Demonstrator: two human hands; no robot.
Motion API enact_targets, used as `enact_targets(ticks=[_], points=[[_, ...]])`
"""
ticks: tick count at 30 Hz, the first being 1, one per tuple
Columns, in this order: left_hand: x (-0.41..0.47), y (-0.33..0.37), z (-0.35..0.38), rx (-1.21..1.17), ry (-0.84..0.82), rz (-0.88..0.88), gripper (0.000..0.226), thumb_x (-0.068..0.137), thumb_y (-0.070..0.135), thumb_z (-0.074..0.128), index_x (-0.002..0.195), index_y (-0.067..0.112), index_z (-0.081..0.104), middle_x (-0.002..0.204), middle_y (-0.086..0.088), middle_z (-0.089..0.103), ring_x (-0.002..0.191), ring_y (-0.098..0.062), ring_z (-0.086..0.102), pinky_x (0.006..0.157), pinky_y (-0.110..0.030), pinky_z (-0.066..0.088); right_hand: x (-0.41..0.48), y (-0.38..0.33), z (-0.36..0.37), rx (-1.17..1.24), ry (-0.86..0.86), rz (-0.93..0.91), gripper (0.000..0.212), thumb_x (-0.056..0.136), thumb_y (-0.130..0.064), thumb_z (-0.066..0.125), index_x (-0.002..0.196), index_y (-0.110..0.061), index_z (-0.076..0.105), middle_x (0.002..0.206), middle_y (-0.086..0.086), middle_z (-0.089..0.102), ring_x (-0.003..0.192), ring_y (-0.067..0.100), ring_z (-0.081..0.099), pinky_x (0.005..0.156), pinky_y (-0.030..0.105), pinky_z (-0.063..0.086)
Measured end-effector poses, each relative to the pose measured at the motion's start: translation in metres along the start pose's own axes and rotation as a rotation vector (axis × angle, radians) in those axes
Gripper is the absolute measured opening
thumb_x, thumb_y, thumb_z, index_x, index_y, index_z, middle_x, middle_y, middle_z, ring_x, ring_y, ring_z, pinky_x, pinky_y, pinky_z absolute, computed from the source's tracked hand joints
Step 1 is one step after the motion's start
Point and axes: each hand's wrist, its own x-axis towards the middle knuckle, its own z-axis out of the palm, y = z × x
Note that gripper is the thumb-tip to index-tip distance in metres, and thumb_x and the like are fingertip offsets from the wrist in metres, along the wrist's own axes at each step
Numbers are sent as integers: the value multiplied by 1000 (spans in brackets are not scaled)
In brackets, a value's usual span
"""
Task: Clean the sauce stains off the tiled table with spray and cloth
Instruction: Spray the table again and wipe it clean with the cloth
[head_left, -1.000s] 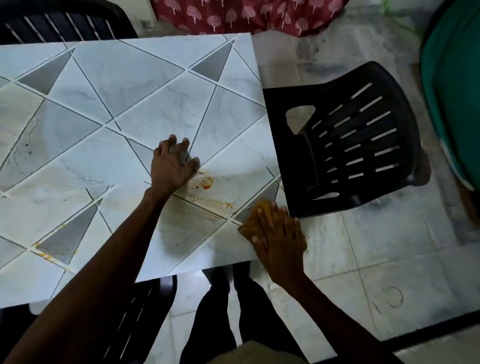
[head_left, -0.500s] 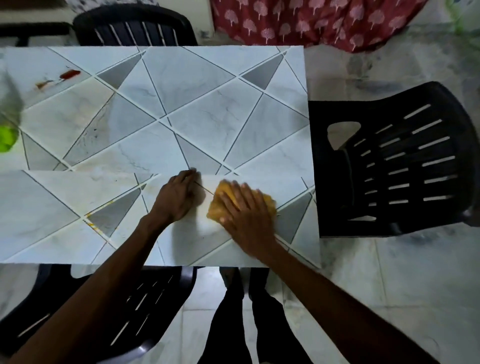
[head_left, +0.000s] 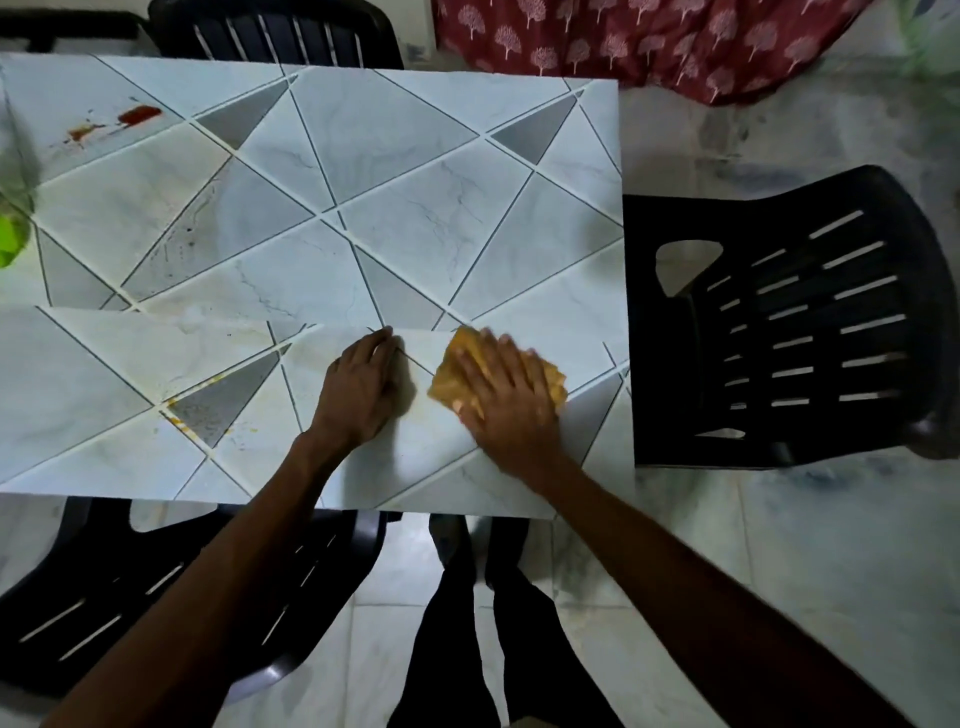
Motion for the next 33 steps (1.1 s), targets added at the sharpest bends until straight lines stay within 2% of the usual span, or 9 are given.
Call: enact_targets(ticks=[4, 8, 11, 14, 18, 23, 28, 31, 33], points=[[2, 3, -4, 5, -13, -15, 69, 78, 43, 42, 137, 7, 50, 147, -14, 47, 126, -39, 51, 98, -50, 48, -116, 33, -4, 24, -72, -133, 65, 101, -54, 43, 160, -31, 26, 169, 2, 17, 155, 28, 19, 122, 53, 22], [-1, 14, 2, -2, -13, -33, 71, 84, 52, 43, 137, 5, 50, 147, -16, 46, 129, -37, 49, 101, -49, 46, -105, 112, -17, 60, -53, 238, 62, 101, -52, 37, 158, -29, 31, 168, 7, 20, 153, 33, 26, 121, 54, 22], [-9, 17, 4, 24, -19, -29, 70, 85, 49, 41, 137, 3, 50, 146, -17, 47, 131, -38, 48, 100, -51, 47, -23, 106, -17, 18, -18, 433, 66, 100, -51, 33, 159, -21, 28, 168, 13, 18, 153, 39, 19, 121, 61, 20], [-16, 17, 5, 26, -16, -21, 71, 83, 47, 39, 136, 0, 51, 144, -19, 49, 129, -41, 48, 99, -53, 47, 5, 45, -10, -20, -18, 266, 68, 99, -49, 37, 160, -21, 26, 169, 13, 13, 155, 39, 13, 122, 61, 14], [-24, 9, 5, 47, -26, 2, 69, 83, 45, 41, 138, 4, 48, 144, -17, 48, 128, -40, 49, 96, -52, 49, -71, -17, -2, 31, -77, -61, 64, 99, -50, 43, 158, -27, 32, 169, 8, 17, 154, 36, 19, 119, 59, 21], [-26, 1, 2, 21, 41, 24, 62, 87, 45, 43, 136, 7, 52, 143, -14, 50, 127, -37, 50, 98, -50, 48, -136, 53, -13, 20, -102, -20, 65, 99, -55, 42, 159, -32, 30, 169, 1, 19, 153, 31, 25, 118, 55, 28], [-27, -4, -1, -64, 131, 10, 57, 92, 44, 41, 133, 7, 57, 140, -12, 55, 126, -33, 52, 101, -44, 47, -15, 69, -14, 18, -30, 394, 67, 100, -54, 27, 160, -22, 26, 168, 12, 21, 152, 39, 23, 120, 58, 23], [-28, -24, -7, -67, 153, 8, 59, 89, 38, 40, 136, 7, 55, 140, -12, 55, 128, -32, 50, 105, -41, 44, 75, 7, -3, 40, -1, 361, 70, 97, -54, 26, 158, -21, 30, 168, 12, 21, 153, 38, 20, 122, 58, 19], [-27, -45, -16, -61, 160, -10, 64, 82, 35, 39, 137, 7, 53, 142, -13, 53, 129, -33, 49, 104, -42, 44, 93, -46, 3, 29, -7, 210, 68, 97, -51, 34, 158, -22, 32, 168, 12, 21, 153, 39, 20, 122, 57, 17]])
